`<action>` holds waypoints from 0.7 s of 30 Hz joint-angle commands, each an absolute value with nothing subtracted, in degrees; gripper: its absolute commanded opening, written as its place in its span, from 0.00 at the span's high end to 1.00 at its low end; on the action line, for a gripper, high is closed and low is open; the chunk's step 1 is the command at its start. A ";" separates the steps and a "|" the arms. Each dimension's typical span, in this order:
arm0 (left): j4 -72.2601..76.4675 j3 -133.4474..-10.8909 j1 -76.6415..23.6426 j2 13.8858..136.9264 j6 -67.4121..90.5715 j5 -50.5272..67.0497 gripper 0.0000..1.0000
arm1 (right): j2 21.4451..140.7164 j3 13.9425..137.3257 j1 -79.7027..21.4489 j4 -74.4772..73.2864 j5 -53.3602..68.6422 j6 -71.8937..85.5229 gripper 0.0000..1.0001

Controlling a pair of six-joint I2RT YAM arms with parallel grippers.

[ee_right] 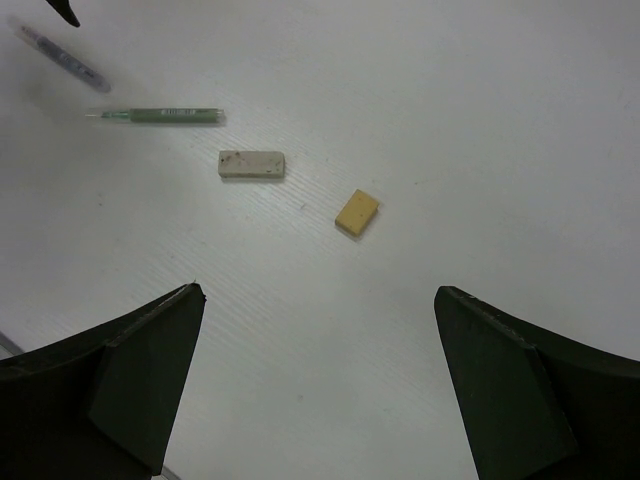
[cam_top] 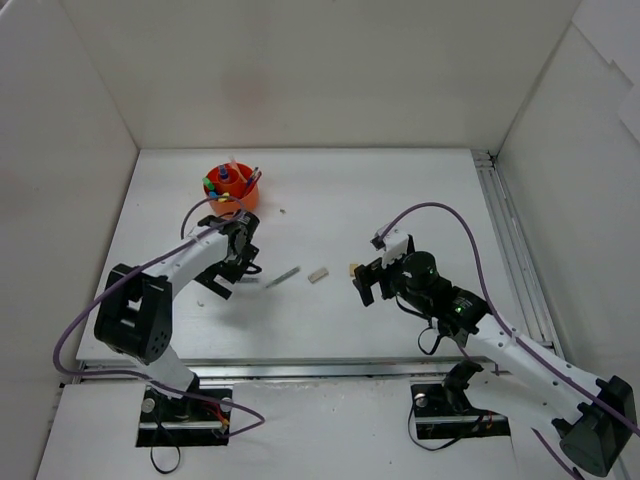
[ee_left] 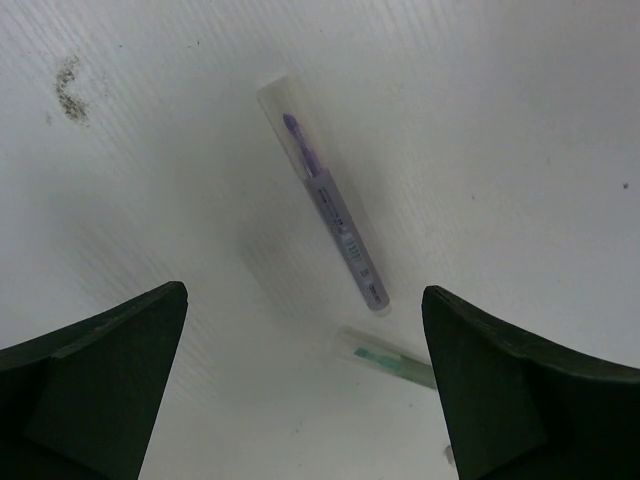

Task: Sort the stationery into containers
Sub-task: Pick up the pen from the center of the board.

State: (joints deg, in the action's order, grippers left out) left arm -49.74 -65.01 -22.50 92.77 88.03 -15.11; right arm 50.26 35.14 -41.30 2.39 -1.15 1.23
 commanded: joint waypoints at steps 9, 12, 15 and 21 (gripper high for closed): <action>-47.19 -68.98 -18.63 103.44 93.25 -10.72 0.06 | 50.10 36.39 -41.57 4.66 -1.49 0.62 0.02; -49.48 -71.18 -18.02 105.02 93.25 -11.07 0.12 | 49.31 36.13 -41.66 4.40 -2.46 0.62 0.02; -48.78 -70.84 -17.50 105.73 92.99 -10.64 0.13 | 48.78 36.04 -41.75 4.39 -3.16 0.53 0.02; -48.08 -69.53 -16.35 106.79 92.64 -9.14 0.20 | 49.04 36.30 -41.66 4.31 -2.81 0.53 0.02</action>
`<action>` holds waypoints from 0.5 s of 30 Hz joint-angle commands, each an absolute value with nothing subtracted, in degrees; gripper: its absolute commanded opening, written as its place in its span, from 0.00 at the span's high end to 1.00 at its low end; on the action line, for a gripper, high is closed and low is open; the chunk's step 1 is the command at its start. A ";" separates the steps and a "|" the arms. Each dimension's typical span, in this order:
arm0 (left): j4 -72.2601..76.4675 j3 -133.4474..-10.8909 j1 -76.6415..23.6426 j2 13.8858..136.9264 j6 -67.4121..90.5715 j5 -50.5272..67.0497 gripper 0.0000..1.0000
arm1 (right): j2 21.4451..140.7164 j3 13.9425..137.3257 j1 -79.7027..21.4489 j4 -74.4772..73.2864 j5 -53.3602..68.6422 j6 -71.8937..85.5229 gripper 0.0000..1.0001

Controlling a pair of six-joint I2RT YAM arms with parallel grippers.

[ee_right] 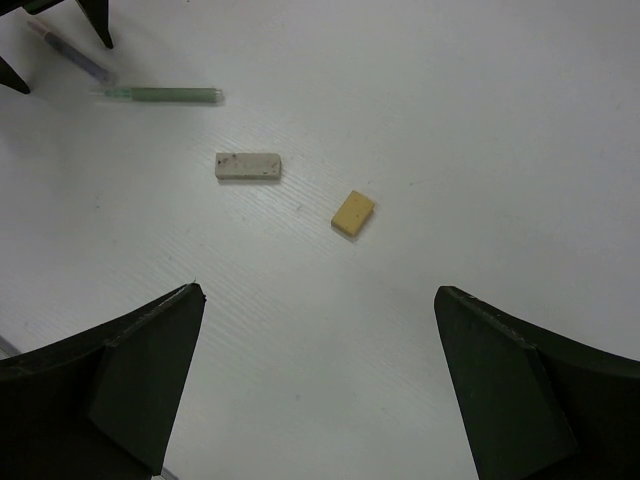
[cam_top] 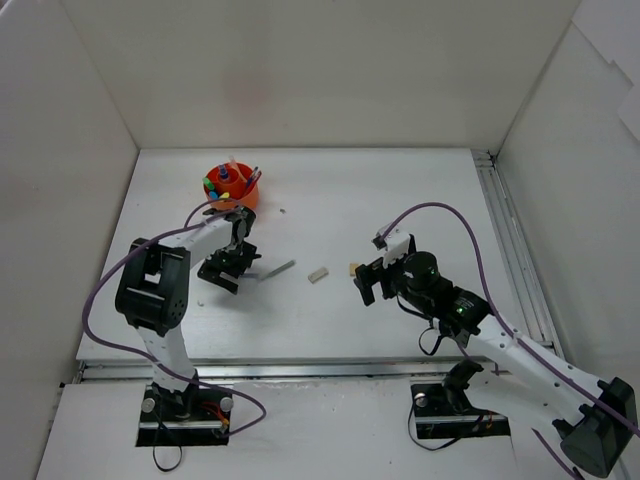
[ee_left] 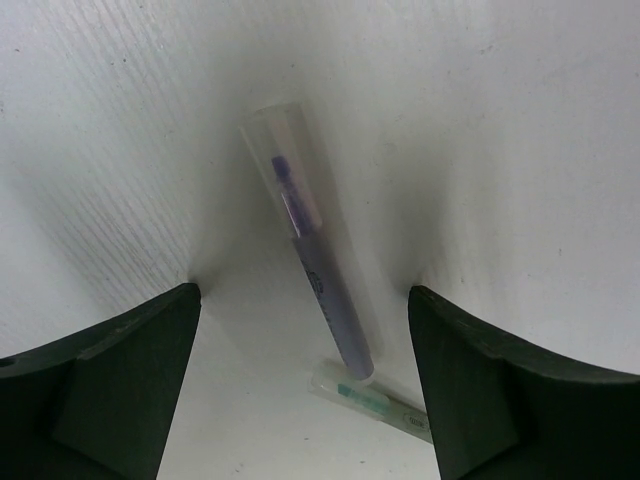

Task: Sort the stationery into containers
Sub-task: Pick up the pen from the center of the board.

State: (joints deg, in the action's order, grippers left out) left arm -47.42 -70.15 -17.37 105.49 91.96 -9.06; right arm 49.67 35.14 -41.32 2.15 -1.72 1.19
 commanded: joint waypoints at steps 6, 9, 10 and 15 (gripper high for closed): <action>-47.11 -68.82 -16.35 106.44 92.29 -9.40 0.25 | 48.61 36.12 -41.66 4.31 -3.08 0.70 0.02; -46.94 -69.17 -15.83 106.43 91.94 -9.32 0.28 | 48.25 35.95 -41.66 4.13 -3.16 0.79 0.02; -46.67 -69.17 -15.82 106.35 92.02 -9.32 0.32 | 47.99 35.86 -41.66 4.04 -3.25 0.79 0.02; -45.79 -69.34 -15.82 106.61 91.58 -9.40 0.41 | 47.55 35.77 -41.66 3.96 -3.34 0.88 0.02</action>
